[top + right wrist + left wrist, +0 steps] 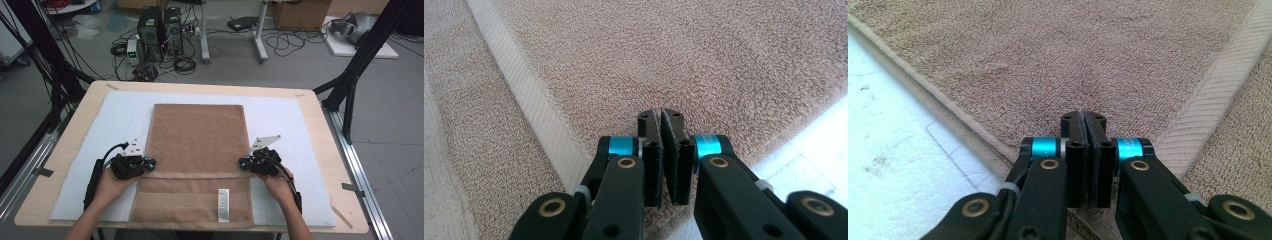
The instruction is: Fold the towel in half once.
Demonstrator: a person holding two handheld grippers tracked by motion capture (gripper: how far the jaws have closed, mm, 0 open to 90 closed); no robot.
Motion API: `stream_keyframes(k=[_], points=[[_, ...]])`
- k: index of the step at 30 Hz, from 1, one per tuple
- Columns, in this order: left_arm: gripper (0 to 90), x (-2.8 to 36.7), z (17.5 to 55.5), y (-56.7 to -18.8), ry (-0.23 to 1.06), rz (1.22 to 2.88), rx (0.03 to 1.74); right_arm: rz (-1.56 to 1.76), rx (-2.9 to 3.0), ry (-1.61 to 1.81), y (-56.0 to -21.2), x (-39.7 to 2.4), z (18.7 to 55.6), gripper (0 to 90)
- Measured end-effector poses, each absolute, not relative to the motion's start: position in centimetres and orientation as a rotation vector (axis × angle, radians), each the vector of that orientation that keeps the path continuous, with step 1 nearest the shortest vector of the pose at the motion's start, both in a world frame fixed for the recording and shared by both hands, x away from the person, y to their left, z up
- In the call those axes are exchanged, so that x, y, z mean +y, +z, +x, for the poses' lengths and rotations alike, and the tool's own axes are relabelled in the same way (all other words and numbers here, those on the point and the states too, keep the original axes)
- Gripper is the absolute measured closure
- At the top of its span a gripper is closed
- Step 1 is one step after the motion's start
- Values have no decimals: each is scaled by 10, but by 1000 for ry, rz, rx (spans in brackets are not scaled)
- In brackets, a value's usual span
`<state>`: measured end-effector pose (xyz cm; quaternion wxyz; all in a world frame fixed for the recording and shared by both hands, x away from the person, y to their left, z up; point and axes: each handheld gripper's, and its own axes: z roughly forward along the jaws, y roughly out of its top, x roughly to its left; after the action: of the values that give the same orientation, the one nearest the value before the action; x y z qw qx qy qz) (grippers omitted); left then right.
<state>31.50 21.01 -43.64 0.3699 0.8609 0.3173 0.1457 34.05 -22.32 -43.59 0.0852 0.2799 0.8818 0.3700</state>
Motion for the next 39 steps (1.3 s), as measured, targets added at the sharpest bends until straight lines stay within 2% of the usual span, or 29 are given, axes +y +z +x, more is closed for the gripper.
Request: stream_keyframes(k=[13, 14, 16, 18, 20, 23, 29, 33, 39], points=[[893, 220, 307, -426, 400, 2152, 809, 778, 2633, 1145, -420, -226, 334, 892], [893, 221, 307, -425, 398, 2152, 807, 773, 2640, 1150, -420, -227, 334, 866], [894, 221, 308, -426, 394, 2156, 800, 784, 2634, 1178, -424, -229, 334, 671], [883, 220, 308, -427, 386, 2157, 798, 822, 2668, 1179, -429, -229, 335, 636], [683, 218, 310, -431, 352, 2180, 819, 812, 2695, 1140, -436, -225, 335, 606], [661, 215, 310, -439, 355, 2205, 805, 784, 2679, 1106, -438, -223, 335, 667], [826, 212, 309, -439, 393, 2196, 800, 799, 2695, 1094, -436, -221, 337, 839], [862, 212, 307, -436, 407, 2188, 809, 790, 2692, 1074, -432, -219, 337, 856], [867, 219, 303, -423, 419, 2119, 807, 777, 2665, 1133, -417, -222, 335, 856]])
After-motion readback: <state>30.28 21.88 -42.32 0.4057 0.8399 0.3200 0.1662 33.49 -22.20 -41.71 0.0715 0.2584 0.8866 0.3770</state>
